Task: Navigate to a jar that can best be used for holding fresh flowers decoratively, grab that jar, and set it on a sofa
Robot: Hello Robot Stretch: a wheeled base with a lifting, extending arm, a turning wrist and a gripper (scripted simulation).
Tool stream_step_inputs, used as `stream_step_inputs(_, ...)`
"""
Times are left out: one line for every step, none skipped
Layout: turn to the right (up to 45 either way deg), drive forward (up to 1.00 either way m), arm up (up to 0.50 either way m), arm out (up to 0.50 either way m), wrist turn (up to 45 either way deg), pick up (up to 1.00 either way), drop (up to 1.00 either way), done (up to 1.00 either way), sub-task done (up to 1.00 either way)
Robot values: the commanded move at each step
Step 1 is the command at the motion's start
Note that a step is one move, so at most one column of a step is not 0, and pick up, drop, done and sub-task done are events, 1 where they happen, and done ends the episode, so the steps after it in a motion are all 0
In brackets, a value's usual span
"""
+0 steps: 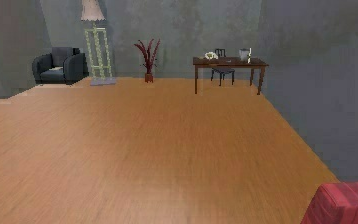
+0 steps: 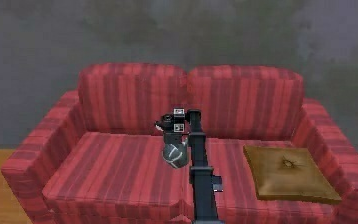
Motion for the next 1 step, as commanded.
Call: stream_step_inputs(0.0,0.00,0.00,0.00,0.0,0.00,0.00,1.00,0.00)
